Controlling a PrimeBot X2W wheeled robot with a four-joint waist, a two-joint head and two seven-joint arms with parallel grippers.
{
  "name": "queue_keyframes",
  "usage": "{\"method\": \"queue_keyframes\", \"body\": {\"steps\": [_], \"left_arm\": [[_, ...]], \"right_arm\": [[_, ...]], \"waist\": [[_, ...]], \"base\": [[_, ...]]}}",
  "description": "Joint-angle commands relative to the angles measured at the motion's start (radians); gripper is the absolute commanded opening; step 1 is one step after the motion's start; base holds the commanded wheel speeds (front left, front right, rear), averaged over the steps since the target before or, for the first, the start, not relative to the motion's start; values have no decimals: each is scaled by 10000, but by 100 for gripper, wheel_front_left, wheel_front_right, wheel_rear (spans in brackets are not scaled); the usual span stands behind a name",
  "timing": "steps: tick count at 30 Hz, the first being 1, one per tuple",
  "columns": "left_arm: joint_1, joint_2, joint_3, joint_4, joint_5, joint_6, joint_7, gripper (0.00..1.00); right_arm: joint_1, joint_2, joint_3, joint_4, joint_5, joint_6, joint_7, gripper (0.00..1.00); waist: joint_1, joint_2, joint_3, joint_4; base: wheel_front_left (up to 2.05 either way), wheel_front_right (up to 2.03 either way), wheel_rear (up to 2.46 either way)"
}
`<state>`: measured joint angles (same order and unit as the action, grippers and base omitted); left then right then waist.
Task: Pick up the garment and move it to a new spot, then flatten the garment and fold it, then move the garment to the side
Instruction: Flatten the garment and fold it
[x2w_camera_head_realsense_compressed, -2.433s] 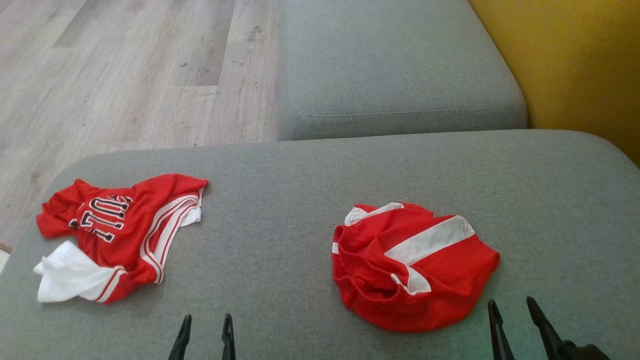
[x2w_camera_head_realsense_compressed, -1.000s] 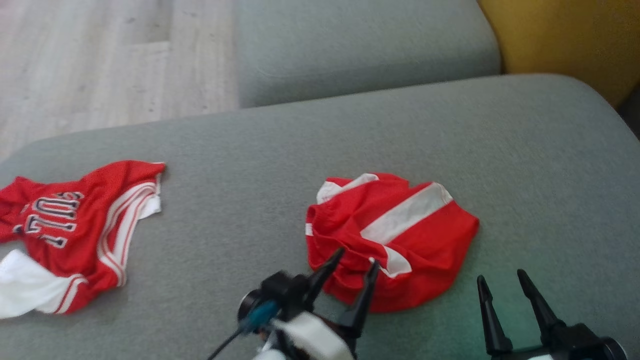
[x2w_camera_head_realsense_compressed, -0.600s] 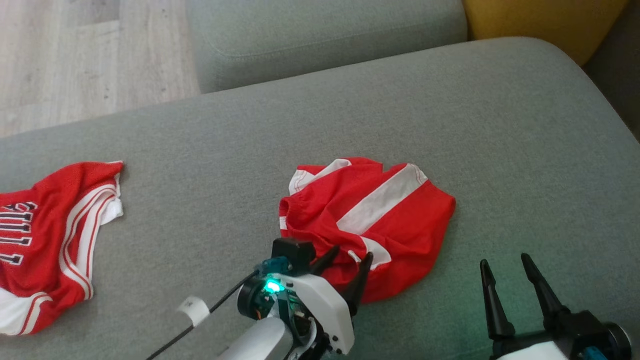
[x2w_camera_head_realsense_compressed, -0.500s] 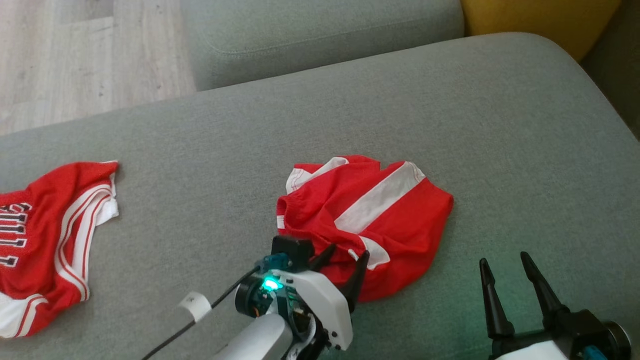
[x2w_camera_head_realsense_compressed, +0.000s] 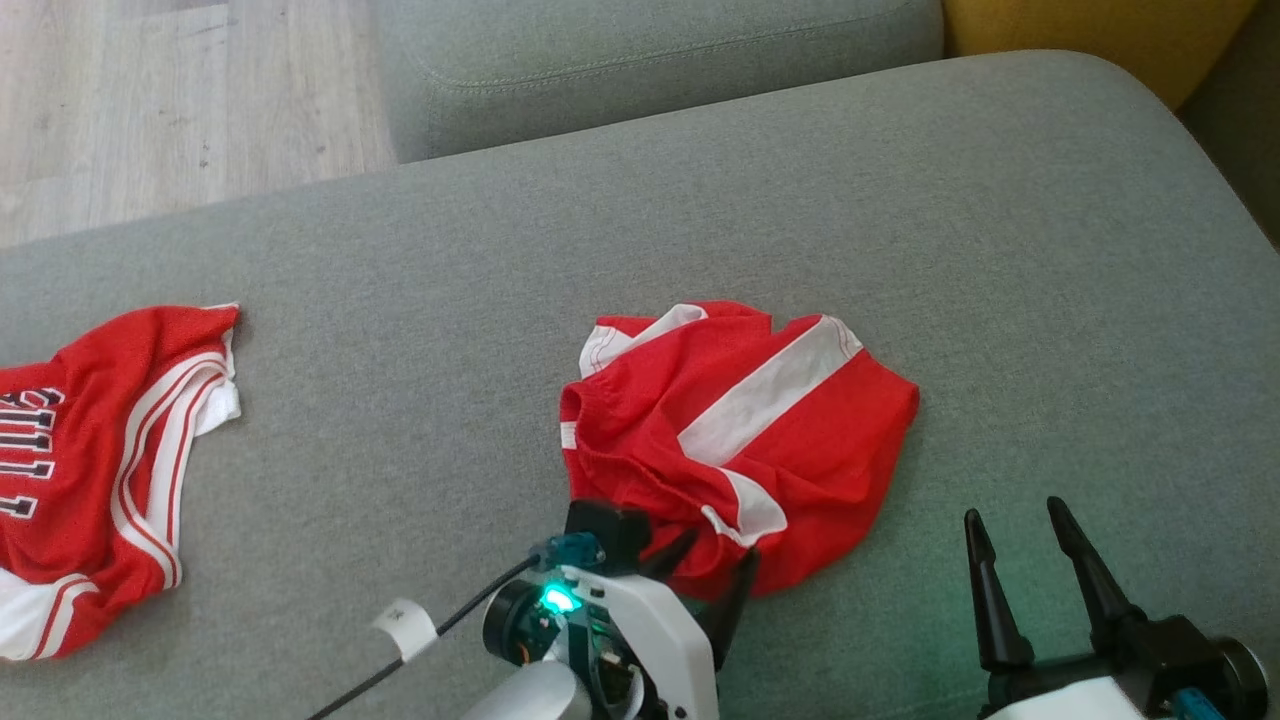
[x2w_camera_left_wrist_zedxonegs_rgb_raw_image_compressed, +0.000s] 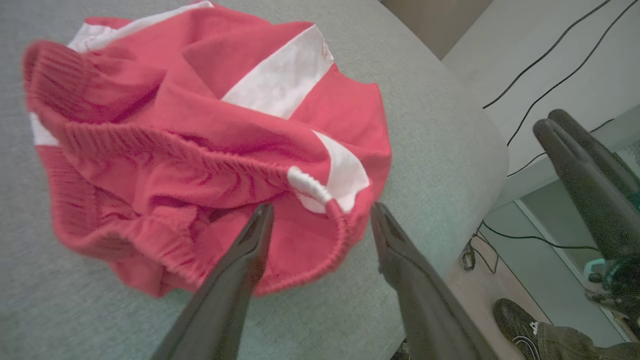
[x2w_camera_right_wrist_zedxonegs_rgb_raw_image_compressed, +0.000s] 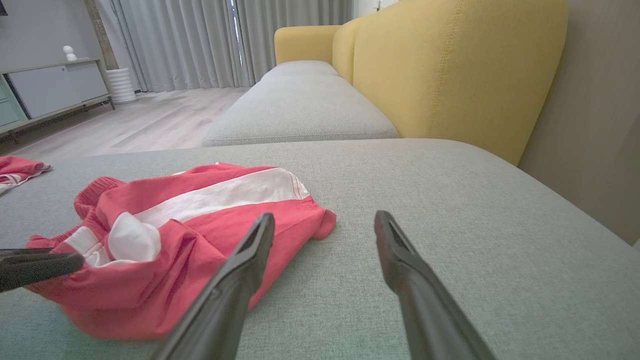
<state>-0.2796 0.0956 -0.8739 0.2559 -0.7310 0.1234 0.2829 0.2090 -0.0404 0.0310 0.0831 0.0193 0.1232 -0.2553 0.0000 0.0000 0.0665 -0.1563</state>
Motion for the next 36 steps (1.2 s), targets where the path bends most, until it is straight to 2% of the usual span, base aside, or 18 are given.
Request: {"method": "queue_keyframes", "body": {"steps": [1, 3, 5, 11, 14, 18, 19, 20, 21, 22, 23, 24, 27, 30, 34, 36], "left_arm": [[-229, 72, 222, -505, -72, 22, 76, 93], [-160, 143, 234, -644, -123, 75, 160, 75], [-144, 196, 298, -651, -145, 158, 167, 64], [-289, -55, 647, -319, -558, 279, 21, 76], [-440, -200, 764, -58, -876, 238, 42, 88], [-658, -346, 829, 276, -1301, 203, 56, 89], [-718, -367, 823, 350, -1363, 210, 35, 85], [-770, -383, 813, 422, -1408, 218, -1, 70], [-805, -395, 805, 487, -1454, 228, -43, 49], [-832, -405, 787, 544, -1496, 230, -78, 36], [-851, -412, 764, 590, -1533, 222, -110, 9], [-864, -417, 741, 618, -1557, 199, -161, 0], [-870, -427, 650, 575, -1704, -50, -226, 0], [-1218, -432, 662, 252, -1596, -537, -712, 0], [-2416, -436, 863, -12, -1270, -1234, -1394, 0], [-2829, -439, 959, 2, -1236, -1358, -1503, 0]], "right_arm": [[-478, -99, 231, -347, 37, 75, -65, 100], [-494, -99, 244, -340, 47, 75, -65, 100], [-520, -99, 284, -328, 35, 75, -65, 100], [-586, -99, 374, -300, 41, 75, -65, 100], [-615, -99, 428, -288, 30, 75, -65, 100], [-646, -98, 517, -263, 12, 75, -65, 100], [-652, -98, 539, -257, 12, 75, -65, 100], [-656, -98, 558, -253, 17, 75, -65, 100], [-657, -98, 570, -251, 23, 75, -65, 100], [-654, -98, 576, -253, 32, 75, -65, 100], [-647, -98, 576, -257, 39, 75, -65, 100], [-637, -98, 574, -262, 43, 75, -65, 100], [-590, -98, 579, -266, 55, 75, -65, 100], [-571, -98, 602, -255, 101, 75, -65, 100], [-588, -98, 672, -231, 146, 75, -65, 100], [-601, -98, 695, -226, 147, 75, -65, 100]], "waist": [[0, 0, 11, 20], [0, 0, 25, 21], [0, 0, 38, 8], [0, 0, 73, -60], [0, 0, 92, -92], [0, 0, 103, -158], [0, 0, 104, -173], [0, 0, 103, -189], [0, 0, 98, -202], [0, 0, 92, -210], [0, 0, 86, -211], [0, 0, 74, -208], [0, 0, 2, -197], [0, 0, -106, -225], [0, 0, -273, -365], [0, 0, -310, -416]], "base": [[0, 0, 0], [0, 0, 0], [0, 0, 0], [0, 0, 0], [0, 0, 0], [0, 0, 0], [0, 0, 0], [0, 0, 0], [0, 0, 0], [0, 0, 0], [0, 0, 0], [0, 0, 0], [0, 0, 0], [0, 0, 0], [0, 0, 0], [0, 0, 0]]}}
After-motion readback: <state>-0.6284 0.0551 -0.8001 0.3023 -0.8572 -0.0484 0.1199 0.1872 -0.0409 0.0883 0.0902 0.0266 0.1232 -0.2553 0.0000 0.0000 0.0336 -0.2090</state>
